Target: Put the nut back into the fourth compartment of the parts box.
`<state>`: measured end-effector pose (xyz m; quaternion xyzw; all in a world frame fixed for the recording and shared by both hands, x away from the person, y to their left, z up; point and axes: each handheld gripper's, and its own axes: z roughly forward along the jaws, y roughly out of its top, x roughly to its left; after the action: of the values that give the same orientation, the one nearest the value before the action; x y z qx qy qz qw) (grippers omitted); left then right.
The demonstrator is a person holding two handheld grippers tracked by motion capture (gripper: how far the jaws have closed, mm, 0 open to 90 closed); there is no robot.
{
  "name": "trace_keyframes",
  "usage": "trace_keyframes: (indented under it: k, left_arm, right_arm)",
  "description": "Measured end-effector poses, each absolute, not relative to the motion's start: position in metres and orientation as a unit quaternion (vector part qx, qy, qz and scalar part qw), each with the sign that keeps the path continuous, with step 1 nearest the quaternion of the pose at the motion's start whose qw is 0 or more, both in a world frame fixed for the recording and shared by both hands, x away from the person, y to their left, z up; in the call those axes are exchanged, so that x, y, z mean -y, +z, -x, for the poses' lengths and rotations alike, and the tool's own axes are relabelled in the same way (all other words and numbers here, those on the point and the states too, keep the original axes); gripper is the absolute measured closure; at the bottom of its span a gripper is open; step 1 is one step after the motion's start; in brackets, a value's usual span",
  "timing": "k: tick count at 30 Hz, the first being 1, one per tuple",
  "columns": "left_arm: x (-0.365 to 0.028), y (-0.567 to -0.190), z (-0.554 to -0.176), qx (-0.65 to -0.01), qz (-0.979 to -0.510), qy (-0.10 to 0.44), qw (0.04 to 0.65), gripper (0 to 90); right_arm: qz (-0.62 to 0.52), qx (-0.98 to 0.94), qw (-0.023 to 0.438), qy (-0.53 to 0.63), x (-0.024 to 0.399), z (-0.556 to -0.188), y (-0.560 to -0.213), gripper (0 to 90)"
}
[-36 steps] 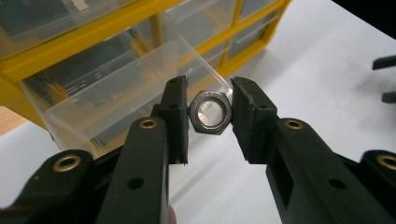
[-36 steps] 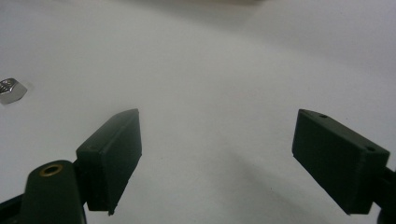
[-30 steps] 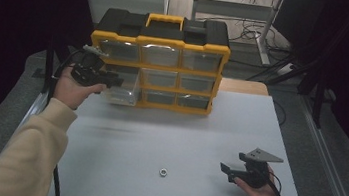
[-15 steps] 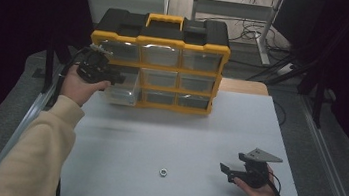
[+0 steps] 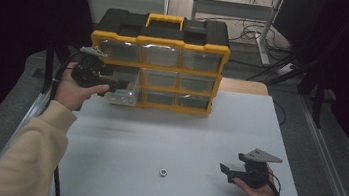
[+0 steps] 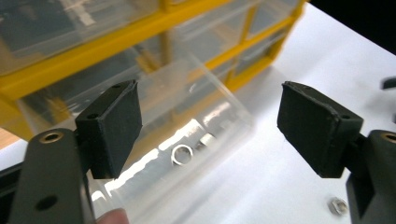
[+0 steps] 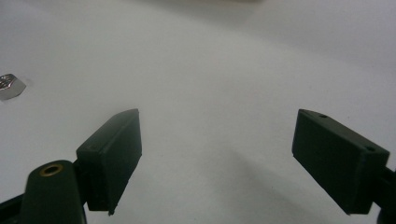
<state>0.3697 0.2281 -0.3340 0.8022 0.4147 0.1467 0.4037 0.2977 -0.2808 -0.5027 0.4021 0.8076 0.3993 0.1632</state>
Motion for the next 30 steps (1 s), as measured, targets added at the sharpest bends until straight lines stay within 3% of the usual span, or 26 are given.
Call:
trace_keyframes:
  k: [8,30]
  left_arm:
    - [-0.224,-0.338,-0.341,-0.384,-0.815,0.128,0.415,22.5]
    - [-0.193,-0.376,-0.305,-0.345,-0.839,0.098,0.409,22.8]
  right_arm:
    - [-0.402,-0.808,0.163,0.399,0.28,-0.297,-0.503,16.6]
    - [-0.403,-0.806,0.165,0.4,0.282,-0.298,-0.502,16.6]
